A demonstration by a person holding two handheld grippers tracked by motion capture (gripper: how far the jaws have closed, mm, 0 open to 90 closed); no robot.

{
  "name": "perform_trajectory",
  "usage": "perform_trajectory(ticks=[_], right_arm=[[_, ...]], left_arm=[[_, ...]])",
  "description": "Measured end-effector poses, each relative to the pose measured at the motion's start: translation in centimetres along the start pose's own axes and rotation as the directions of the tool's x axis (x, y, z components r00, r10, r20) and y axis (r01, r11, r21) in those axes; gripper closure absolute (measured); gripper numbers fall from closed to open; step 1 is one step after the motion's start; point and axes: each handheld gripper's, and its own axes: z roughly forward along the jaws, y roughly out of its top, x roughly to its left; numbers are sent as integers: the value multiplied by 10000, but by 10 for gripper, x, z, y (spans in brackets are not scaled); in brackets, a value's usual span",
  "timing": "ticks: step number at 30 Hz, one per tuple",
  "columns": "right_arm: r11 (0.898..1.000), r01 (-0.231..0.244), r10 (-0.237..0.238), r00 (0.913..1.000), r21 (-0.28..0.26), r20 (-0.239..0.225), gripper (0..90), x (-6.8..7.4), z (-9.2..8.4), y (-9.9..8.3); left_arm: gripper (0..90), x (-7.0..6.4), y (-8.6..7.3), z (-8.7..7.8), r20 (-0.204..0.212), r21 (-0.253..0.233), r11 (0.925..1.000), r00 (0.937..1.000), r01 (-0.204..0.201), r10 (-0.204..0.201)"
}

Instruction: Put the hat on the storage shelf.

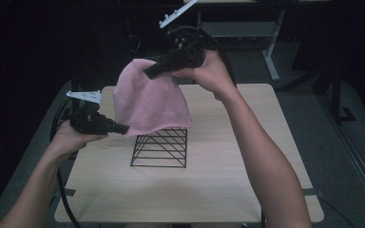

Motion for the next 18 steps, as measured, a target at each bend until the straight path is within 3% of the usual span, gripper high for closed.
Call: perform_trajectory(ticks=[5,18], right_arm=[[9997,-204,204,9998,95,76,772,-5,2,-10],[9982,-598,594,9977,98,323,768,-16,-2,-36]], left_arm=[[823,3,1,7,-49,371,9993,10000,66,-65],[822,5,3,23,-436,774,9970,9990,-62,96]])
